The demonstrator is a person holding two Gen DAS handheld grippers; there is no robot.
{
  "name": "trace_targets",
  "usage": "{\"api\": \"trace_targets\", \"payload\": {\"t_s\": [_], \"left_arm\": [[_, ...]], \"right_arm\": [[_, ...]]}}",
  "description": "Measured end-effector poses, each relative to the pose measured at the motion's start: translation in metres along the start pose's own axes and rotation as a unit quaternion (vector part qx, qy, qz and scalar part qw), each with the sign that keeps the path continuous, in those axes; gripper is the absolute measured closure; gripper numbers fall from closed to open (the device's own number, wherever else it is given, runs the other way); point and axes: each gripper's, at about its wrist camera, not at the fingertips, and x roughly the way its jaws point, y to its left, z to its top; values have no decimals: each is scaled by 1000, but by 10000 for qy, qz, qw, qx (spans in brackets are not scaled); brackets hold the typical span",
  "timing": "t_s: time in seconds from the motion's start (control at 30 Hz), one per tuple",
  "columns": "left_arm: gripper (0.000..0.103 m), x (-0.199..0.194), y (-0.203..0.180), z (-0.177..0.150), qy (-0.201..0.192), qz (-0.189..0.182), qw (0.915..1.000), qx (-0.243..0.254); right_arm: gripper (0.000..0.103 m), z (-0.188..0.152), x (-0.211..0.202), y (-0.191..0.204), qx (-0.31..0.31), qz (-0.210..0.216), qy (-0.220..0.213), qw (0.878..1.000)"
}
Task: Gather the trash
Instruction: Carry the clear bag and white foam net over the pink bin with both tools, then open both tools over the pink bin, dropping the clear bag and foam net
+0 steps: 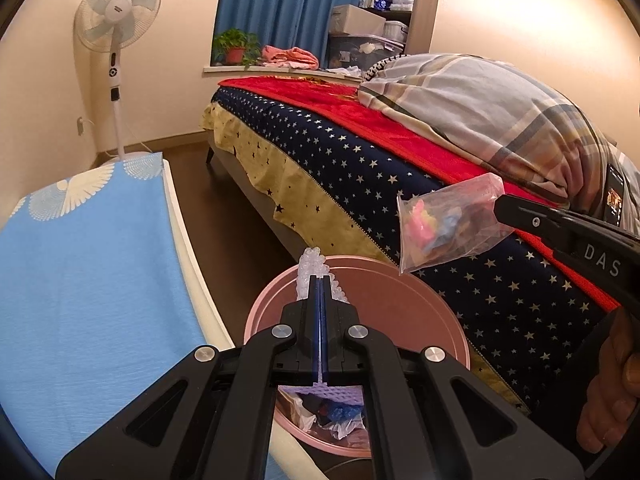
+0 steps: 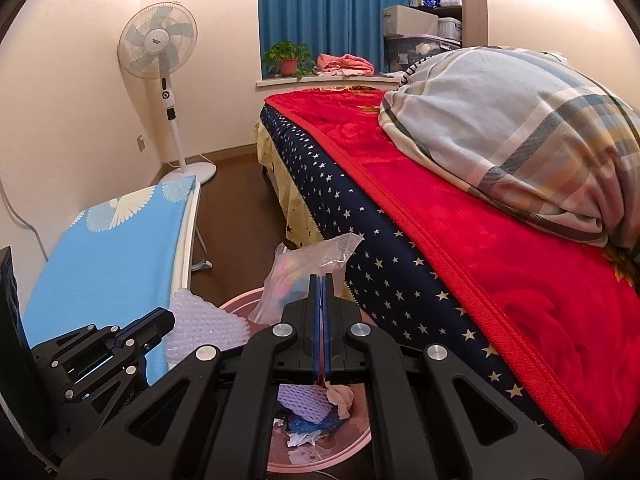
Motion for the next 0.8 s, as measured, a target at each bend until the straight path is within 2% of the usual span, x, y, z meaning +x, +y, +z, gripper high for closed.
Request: {"api": "trace_targets", "payload": {"t_s": [0.1,0.13,0.17,0.2,0.23,0.27,0.47,0.8], "left_arm": [[101,2,-2,-2,47,-9,10000,58],[95,3,-2,-2,60,9,10000,65],[89,3,-2,-3,70,38,10000,57],[73,2,-2,-3,53,60,10000,43],[65,1,-1,-3,19,84,10000,31],[65,-1,0,-3,-4,99,9999,26],[61,-9,4,-3,-43,211,9998,6],[46,-36,17,-8,-171,501,9986,-42]], "right_arm": [[96,-1,1,0,-21,-75,46,10000],[94,-1,2,0,-21,-118,53,9999],[83,-1,3,-1,-2,-156,61,9999],[66,-1,3,-1,17,-173,66,9998],[60,-1,2,-2,53,-209,59,9997],[56,-1,1,-3,66,-217,45,9997],[55,-2,-6,-3,58,-143,-51,9999],[39,-10,-33,11,-134,245,-359,9990]]}}
